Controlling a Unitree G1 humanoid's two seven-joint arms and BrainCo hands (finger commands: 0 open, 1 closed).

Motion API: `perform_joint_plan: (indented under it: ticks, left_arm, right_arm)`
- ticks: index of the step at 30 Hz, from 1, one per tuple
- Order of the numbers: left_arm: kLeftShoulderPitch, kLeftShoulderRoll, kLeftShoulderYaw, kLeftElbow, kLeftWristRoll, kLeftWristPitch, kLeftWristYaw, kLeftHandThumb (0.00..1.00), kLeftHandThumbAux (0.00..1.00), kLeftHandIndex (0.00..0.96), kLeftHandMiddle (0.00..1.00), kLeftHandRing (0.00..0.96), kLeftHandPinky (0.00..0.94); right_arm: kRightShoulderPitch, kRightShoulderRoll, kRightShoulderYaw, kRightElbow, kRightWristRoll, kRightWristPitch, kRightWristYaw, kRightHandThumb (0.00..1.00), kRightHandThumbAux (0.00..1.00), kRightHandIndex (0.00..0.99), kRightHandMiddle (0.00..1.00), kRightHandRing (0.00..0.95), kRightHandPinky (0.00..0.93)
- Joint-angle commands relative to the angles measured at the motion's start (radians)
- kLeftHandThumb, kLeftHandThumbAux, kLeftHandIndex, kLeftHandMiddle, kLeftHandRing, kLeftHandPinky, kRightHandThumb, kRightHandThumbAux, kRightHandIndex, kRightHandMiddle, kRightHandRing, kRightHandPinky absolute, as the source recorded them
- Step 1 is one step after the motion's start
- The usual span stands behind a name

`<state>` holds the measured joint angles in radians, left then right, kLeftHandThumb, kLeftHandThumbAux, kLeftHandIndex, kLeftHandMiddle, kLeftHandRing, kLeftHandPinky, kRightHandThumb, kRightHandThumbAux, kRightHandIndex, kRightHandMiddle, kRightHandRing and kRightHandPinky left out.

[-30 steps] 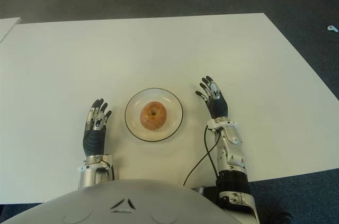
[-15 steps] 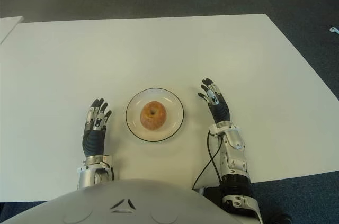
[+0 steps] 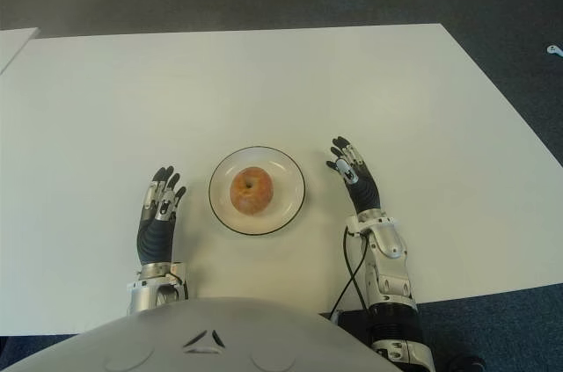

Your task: Put the apples into the plate.

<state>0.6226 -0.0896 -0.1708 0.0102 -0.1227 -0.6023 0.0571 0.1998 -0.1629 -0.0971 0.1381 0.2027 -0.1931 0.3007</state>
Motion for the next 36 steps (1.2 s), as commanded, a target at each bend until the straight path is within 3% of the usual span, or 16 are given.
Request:
perform_joint_plan:
  ticks: [1,36]
  left_arm:
    - [0.038,-0.023,0.0,-0.01,0.013,0.019,0.007,0.162,0.392,0.048,0.006,0.004,0.072]
    - [0.083,-0.009,-0.014,-0.069,0.019,0.053,-0.001,0.147,0.413,0.054,0.003,0.002,0.073]
  right_arm:
    - [0.042,0.006,0.013,0.012,-0.014,0.043,-0.002,0.033,0.418,0.007,0.034,0.0,0.0]
    - [0.069,0.0,0.017,-0.063,0.049,0.118,0.063,0.084,0.437,0.04,0.069,0.013,0.007]
